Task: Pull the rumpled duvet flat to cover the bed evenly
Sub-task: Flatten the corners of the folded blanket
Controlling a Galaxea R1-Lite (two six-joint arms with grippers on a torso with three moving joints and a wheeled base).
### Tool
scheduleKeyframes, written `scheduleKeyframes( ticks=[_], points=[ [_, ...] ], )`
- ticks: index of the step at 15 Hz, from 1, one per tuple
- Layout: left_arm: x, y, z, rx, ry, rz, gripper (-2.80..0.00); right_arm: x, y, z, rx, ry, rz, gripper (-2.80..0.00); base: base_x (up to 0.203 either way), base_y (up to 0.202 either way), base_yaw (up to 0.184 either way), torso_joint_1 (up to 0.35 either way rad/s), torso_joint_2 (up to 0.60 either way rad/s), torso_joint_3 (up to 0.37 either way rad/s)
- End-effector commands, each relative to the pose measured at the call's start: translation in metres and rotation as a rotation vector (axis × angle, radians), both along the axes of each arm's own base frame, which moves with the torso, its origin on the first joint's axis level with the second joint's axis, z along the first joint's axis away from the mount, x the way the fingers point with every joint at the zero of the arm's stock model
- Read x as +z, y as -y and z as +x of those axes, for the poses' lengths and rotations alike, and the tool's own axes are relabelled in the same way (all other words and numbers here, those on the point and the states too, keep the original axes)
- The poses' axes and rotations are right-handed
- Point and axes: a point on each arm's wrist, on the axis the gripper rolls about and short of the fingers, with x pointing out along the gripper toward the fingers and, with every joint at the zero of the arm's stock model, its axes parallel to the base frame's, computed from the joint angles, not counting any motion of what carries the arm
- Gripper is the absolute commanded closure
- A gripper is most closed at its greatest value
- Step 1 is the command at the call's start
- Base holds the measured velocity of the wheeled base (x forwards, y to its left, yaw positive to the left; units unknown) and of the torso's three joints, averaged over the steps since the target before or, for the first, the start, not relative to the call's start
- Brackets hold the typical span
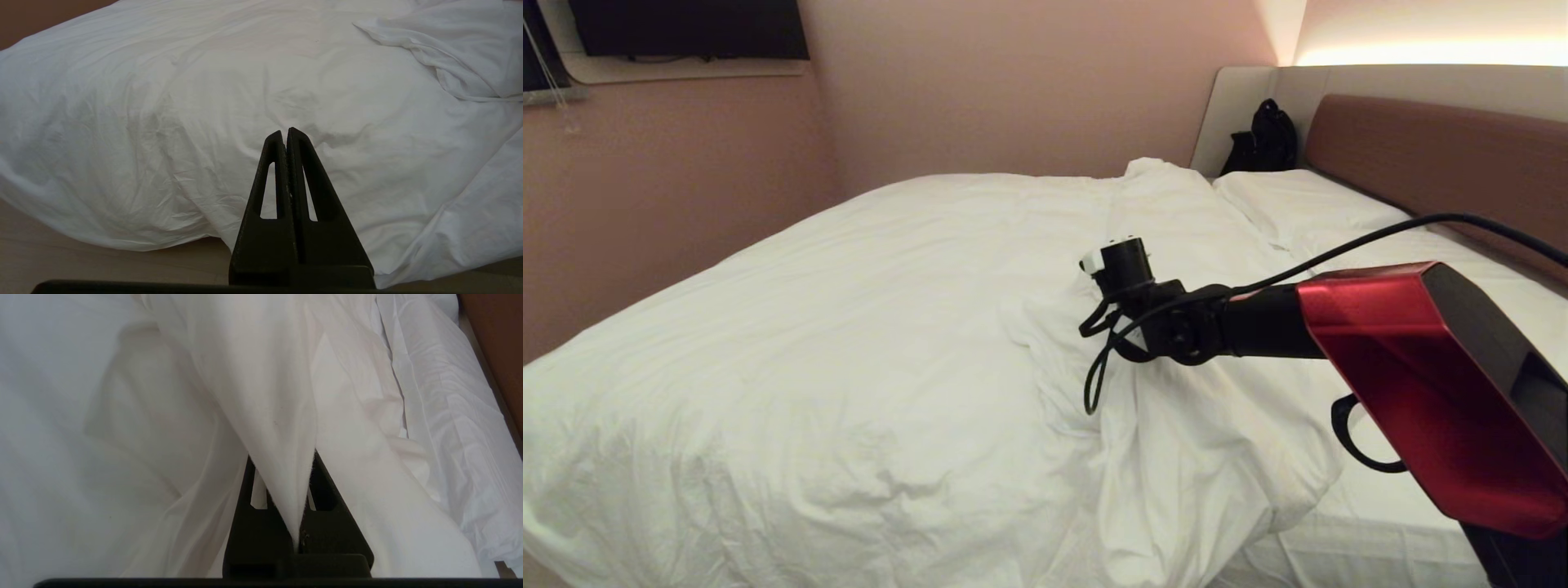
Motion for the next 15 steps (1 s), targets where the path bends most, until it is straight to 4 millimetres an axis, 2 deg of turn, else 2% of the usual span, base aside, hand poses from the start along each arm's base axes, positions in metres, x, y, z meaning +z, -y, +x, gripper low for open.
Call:
scheduleKeyframes(
  ticks=[1, 6, 11, 15],
  points=[
    [0.000, 0.000, 0.000, 0.001, 0.000, -0.001, 0.00, 0.011, 0.003, -0.004, -0.004, 0.015, 0.009, 0.00, 0.000, 0.000, 0.000, 0.000, 0.00, 0.000],
    [0.000, 0.000, 0.000, 0.001, 0.000, -0.001, 0.00, 0.031, 0.019, -0.030, 0.021, -0.005, 0.039, 0.00, 0.000, 0.000, 0.000, 0.000, 0.00, 0.000],
    [0.000, 0.000, 0.000, 0.001, 0.000, -0.001, 0.00, 0.062, 0.044, -0.070, 0.063, -0.006, 0.093, 0.00, 0.000, 0.000, 0.000, 0.000, 0.00, 0.000],
    [0.000, 0.000, 0.000, 0.001, 0.000, -0.001, 0.00, 0.063, 0.063, -0.099, 0.065, -0.041, 0.087, 0.00, 0.000, 0.000, 0.000, 0.000, 0.00, 0.000]
  ],
)
